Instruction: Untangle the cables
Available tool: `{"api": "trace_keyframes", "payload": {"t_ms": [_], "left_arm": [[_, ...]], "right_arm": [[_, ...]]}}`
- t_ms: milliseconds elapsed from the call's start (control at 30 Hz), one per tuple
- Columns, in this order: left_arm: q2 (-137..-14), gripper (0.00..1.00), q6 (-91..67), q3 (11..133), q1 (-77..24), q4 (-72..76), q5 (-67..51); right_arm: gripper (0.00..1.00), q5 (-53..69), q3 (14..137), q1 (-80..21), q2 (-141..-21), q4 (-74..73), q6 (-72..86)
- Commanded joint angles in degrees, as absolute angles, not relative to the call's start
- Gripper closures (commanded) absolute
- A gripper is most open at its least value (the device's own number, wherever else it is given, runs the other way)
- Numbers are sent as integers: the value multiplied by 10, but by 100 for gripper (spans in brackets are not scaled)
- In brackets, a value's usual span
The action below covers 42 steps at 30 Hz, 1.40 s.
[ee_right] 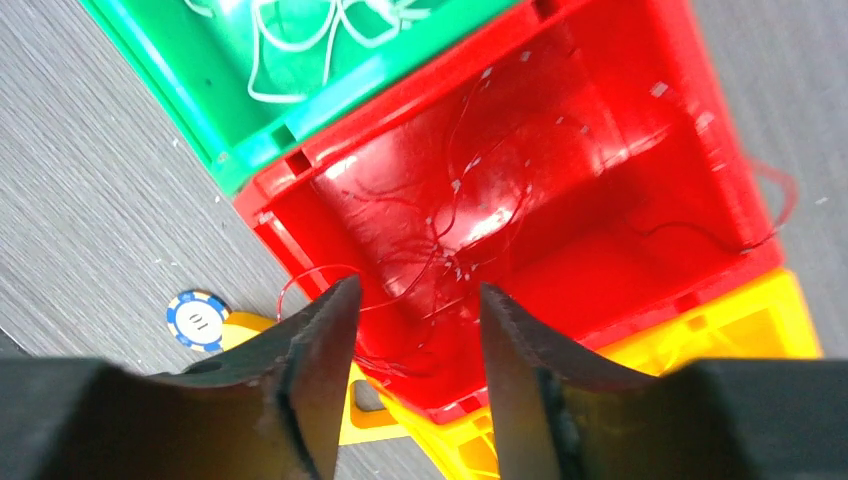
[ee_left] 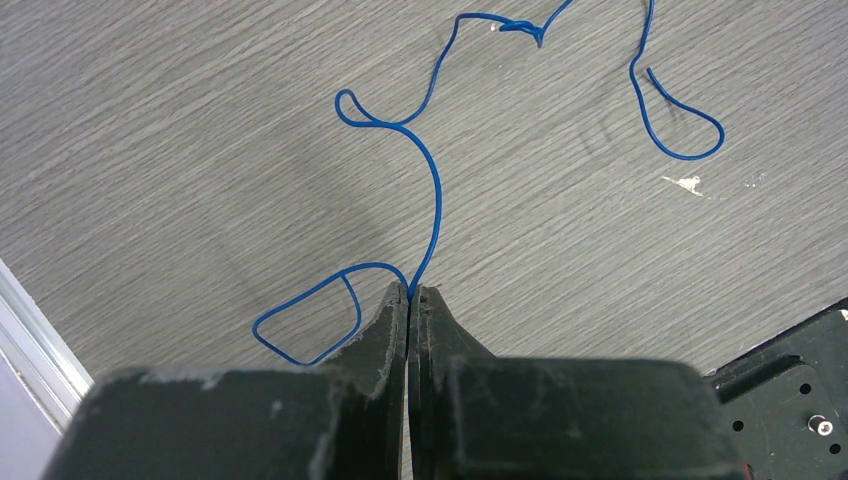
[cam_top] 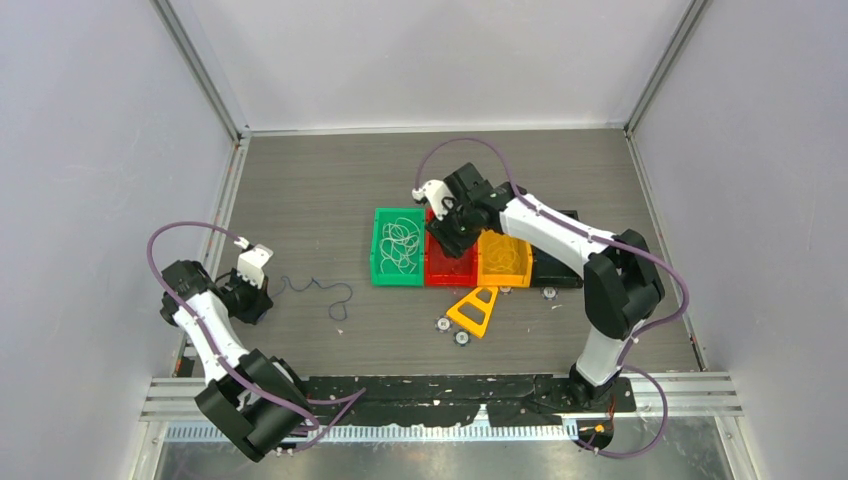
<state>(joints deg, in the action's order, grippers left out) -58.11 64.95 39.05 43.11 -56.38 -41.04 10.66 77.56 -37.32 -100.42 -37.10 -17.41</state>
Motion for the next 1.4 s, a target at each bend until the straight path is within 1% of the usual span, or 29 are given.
{"api": "trace_keyframes", "payload": {"t_ms": [0,67,133,233,300,367,467,567,700,1000,1233,1333,1367], "left_arm": [[-581,100,657,395,429,-557,-412],[-581,100,660,393,428,-557,-412],[-582,100,659,392,429,-556,-415],[-584,100,658,393,429,-557,-418],[-584,100,658,393,429,-557,-418],[-583,100,658,393,429,-557,-418],[-584,100,657,391,428,-555,-421],[-585,100,653,390,429,-555,-422],[-583,100,651,392,428,-556,-421],[-583,100,650,400,429,-559,-420],[-587,100,651,402,429,-562,-420],[-587,100,651,402,429,-562,-418],[-587,100,652,402,429,-561,-418]], "right_arm": [[39,137,841,-373,-987,-391,-160],[34,155,858,-373,-974,-408,-159],[32,165,870,-373,-964,-429,-161],[32,182,867,-373,-953,-472,-176],[32,199,849,-373,-946,-495,-184],[30,201,812,-374,-932,-497,-186],[23,177,770,-385,-914,-474,-177],[19,154,755,-397,-910,-452,-153],[19,130,746,-409,-927,-432,-140],[19,102,730,-429,-975,-411,-164],[40,93,723,-435,-992,-400,-185],[54,94,731,-435,-990,-403,-189],[56,98,734,-435,-988,-407,-190]]}}
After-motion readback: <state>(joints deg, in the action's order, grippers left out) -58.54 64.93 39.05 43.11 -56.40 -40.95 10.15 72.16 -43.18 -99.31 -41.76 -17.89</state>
